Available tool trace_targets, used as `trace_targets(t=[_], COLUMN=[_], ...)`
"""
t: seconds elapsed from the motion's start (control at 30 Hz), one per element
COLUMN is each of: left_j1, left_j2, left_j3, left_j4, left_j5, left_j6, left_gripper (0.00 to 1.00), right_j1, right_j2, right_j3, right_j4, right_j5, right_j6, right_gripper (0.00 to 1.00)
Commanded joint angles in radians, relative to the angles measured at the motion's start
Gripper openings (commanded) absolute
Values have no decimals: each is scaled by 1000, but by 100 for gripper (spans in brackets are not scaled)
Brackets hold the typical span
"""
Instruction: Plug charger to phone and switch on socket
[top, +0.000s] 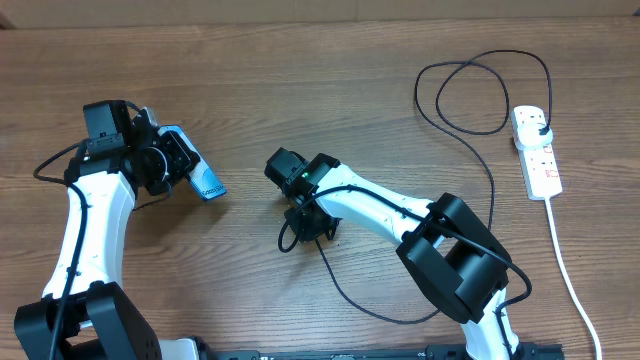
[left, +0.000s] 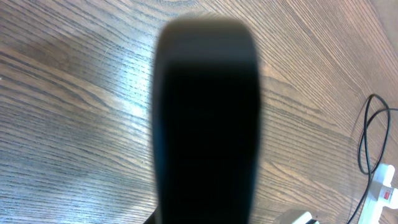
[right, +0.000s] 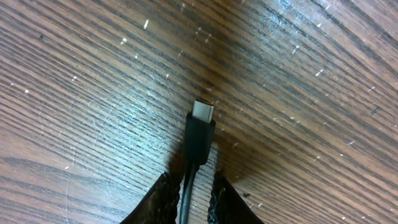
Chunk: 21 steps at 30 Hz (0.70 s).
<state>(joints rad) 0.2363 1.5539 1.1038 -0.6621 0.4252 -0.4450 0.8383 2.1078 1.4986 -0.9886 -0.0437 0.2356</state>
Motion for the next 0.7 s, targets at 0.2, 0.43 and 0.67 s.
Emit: trace_targets(t=[0.2,0.43,0.67], left_j1=[0,0,0], left_j2=[-23,-23,-23], left_j3=[11,11,11], left_j4=[8,9,10], left_j5=[13,13,31], left_j6=[4,4,5], left_gripper=[4,4,4], right_j1=[-3,-3,-3], right_j2=[15,15,15], right_j3=[0,0,0], right_j4=[24,29,25], right_j5=[15,13,8], right_j6=[-2,-4,-5], right_gripper=[11,12,4])
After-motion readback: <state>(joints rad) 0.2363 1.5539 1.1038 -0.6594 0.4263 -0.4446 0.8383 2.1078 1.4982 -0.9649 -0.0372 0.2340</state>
